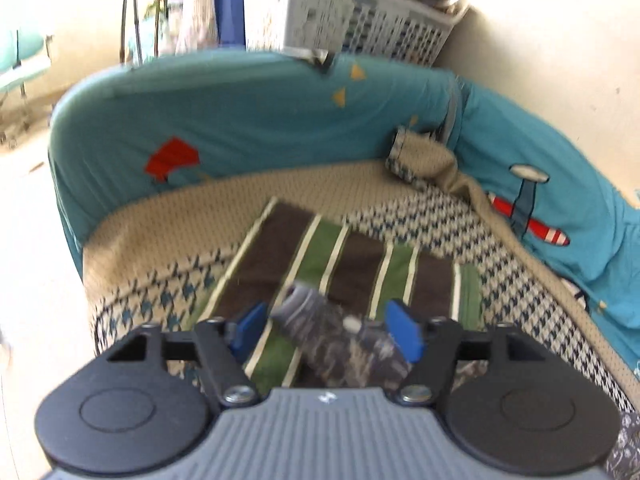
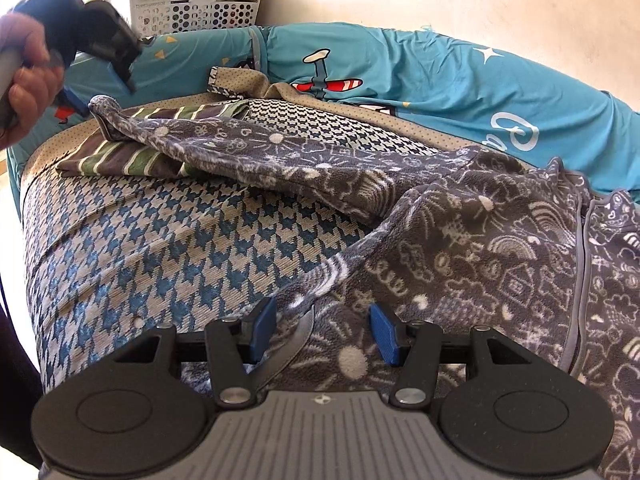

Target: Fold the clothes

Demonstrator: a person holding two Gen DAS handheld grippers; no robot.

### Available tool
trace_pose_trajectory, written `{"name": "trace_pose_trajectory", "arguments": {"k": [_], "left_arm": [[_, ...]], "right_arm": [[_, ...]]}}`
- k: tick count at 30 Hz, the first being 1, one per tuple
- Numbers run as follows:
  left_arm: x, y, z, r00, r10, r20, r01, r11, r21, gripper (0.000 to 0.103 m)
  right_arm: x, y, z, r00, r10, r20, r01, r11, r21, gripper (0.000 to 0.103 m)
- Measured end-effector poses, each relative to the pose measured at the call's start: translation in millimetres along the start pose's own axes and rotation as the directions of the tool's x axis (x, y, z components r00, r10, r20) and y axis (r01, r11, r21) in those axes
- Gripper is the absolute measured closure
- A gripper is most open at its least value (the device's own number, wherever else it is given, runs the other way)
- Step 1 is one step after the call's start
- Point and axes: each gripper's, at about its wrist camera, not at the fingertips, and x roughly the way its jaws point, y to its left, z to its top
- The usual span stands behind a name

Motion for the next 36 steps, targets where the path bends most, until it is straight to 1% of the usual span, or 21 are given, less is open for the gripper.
{"name": "trace_pose_trajectory", "arguments": {"k": [3,5,8,10,14,16,19,24,27,30,33,36], "left_arm": [[-14.0,-6.9,1.0,0.998,0.012,0.068,-0.012,1.0,0.003,0.023],[-22.0,-12.4,0.8,0.995,0.01,0.096,-0.011,1.0,0.009,0.012],[-30.2,-25.0,-4.4,0.994,-0.025,0.11,0.02,0.999,0.048,0.009],[-32.8,-34.8,-9.9,0.994,-0.059,0.091,0.052,0.996,0.076,0.009],[-35.1,-54.2,-22.5,0.991,-0.128,0.027,0.124,0.986,0.114,0.009],[-39.0,-64.9,-31.5,0.989,-0.148,0.01,0.145,0.979,0.14,0.009],[-43.8,-83.2,-44.6,0.984,-0.175,-0.016,0.175,0.967,0.187,0.008],[-53.2,-113.2,-68.0,0.975,-0.211,-0.064,0.221,0.943,0.25,0.004],[-57.3,-131.2,-83.5,0.967,-0.234,-0.105,0.254,0.924,0.286,0.003],[-66.9,-150.8,-98.4,0.954,-0.264,-0.144,0.298,0.892,0.341,0.003],[-78.5,-169.5,-113.9,0.945,-0.285,-0.162,0.327,0.854,0.405,0.003],[-85.4,-185.2,-128.3,0.936,-0.298,-0.185,0.35,0.82,0.453,0.003]], "right_arm": [[-6.0,1.5,-2.3,1.0,0.006,-0.006,-0.006,1.0,-0.007,0.05],[-10.8,2.0,-3.8,1.0,0.014,-0.012,-0.014,1.0,-0.008,0.049],[-19.0,1.7,-7.4,0.999,0.026,-0.024,-0.027,1.0,-0.008,0.046],[-24.6,0.6,-10.1,0.999,0.037,-0.034,-0.037,0.999,-0.001,0.046],[-36.3,-2.6,-17.7,0.998,0.052,-0.048,-0.052,0.999,-0.006,0.044],[-42.5,-3.1,-21.8,0.997,0.056,-0.052,-0.057,0.998,-0.015,0.044],[-53.3,-3.3,-27.7,0.996,0.068,-0.05,-0.069,0.997,-0.022,0.04],[-67.7,-5.7,-34.1,0.992,0.092,-0.08,-0.095,0.995,-0.029,0.038],[-75.1,-7.7,-37.7,0.99,0.11,-0.093,-0.114,0.993,-0.043,0.038],[-85.5,-14.4,-38.1,0.991,0.107,-0.081,-0.111,0.993,-0.043,0.038],[-96.3,-30.9,-37.5,0.995,0.083,-0.053,-0.083,0.997,0.004,0.038],[-103.7,-51.1,-36.6,0.999,0.035,-0.031,-0.032,0.997,0.07,0.038]]}}
